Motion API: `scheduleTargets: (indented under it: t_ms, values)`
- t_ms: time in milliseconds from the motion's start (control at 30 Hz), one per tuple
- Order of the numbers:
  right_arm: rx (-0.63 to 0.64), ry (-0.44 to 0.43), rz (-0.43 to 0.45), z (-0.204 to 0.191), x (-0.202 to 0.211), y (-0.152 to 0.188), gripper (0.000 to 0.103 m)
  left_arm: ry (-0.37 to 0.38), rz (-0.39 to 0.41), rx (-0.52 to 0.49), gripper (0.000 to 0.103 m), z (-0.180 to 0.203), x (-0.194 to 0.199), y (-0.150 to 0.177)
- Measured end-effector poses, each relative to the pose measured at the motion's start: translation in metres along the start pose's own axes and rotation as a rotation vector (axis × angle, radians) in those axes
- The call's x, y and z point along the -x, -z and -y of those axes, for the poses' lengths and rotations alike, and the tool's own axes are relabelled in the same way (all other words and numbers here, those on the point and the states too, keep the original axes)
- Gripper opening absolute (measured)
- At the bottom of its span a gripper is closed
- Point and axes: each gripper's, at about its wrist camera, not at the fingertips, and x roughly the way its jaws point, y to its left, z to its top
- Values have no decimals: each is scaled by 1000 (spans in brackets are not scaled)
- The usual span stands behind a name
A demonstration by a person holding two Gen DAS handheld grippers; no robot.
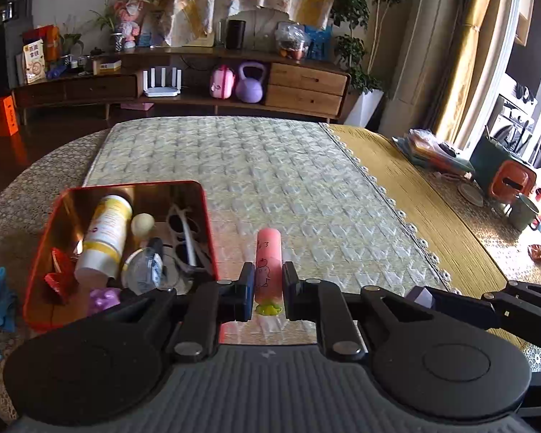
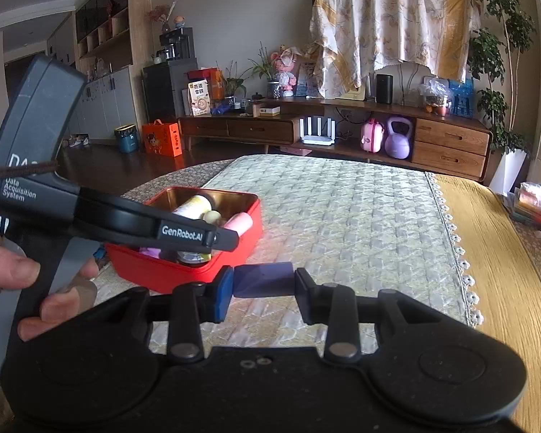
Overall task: Organize rigid objects
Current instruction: 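Carry the pink tube and purple block over the red tin box with both tools, then lower the pink tube into the box and open the left tool while the right tool releases the block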
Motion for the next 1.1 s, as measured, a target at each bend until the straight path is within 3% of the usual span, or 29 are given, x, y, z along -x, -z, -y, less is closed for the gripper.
scheduleTargets:
  t_ms: [500,733,1100]
  values:
    - [53,-56,-6,-55,-38,-21,35,-99,54,134,15,-106,35,-6]
    - [36,-58,-48,-60,-74,-25,35,-135,29,157,15,-135,22,1]
    - [19,-42,-131,-64,-124,-22,35,-173,-34,129,15,-150,-20,5]
